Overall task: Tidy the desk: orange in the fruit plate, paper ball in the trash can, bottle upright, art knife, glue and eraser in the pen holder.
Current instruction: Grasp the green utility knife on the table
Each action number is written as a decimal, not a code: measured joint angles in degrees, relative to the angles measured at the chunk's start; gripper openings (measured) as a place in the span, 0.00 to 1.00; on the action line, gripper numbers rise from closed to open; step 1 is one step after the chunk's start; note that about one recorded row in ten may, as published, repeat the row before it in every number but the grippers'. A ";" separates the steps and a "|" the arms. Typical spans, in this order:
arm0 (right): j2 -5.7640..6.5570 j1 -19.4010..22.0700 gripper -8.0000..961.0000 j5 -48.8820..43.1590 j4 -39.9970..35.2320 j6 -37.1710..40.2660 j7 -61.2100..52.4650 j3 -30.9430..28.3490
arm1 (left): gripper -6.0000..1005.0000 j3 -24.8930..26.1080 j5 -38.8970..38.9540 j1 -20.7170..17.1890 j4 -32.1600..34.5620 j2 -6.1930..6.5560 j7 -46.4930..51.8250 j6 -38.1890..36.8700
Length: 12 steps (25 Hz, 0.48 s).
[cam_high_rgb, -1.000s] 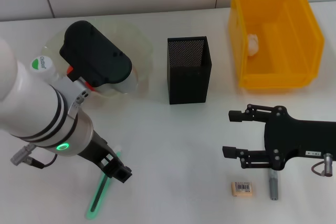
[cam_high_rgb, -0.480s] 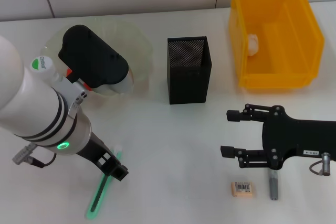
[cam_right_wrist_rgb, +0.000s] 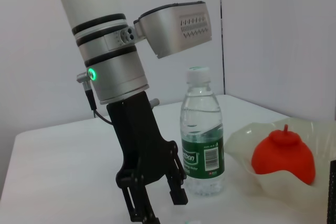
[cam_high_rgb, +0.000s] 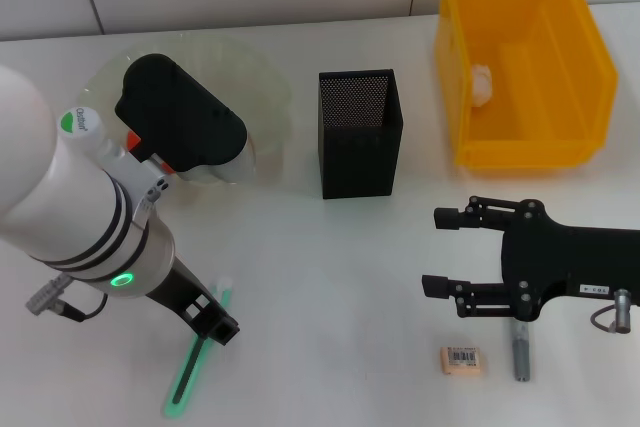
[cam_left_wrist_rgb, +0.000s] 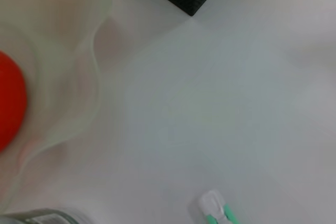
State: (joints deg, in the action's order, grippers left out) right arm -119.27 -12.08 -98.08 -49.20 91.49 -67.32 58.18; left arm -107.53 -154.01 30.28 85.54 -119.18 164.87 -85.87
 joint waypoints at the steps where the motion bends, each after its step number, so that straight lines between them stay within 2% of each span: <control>1: 0.00 -0.01 0.80 0.00 0.04 0.00 0.00 -0.06 | 0.75 -0.05 0.11 0.15 -0.07 0.00 0.01 0.02; 6: 0.00 -0.10 0.80 -0.01 0.09 0.00 0.00 -0.09 | 0.73 -0.06 0.15 0.56 -0.64 0.00 0.01 0.31; 11: 0.00 -0.20 0.80 -0.01 0.17 0.00 0.00 -0.09 | 0.59 -0.15 0.49 1.50 -2.53 0.00 0.02 0.79; 12: 0.00 -0.20 0.80 -0.01 0.17 0.00 0.00 -0.09 | 0.59 -0.15 0.49 1.50 -2.53 0.00 0.02 0.79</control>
State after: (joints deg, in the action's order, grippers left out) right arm -119.27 -12.28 -98.08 -49.03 91.50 -67.32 58.09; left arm -107.68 -153.52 31.78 83.01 -119.18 164.89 -85.08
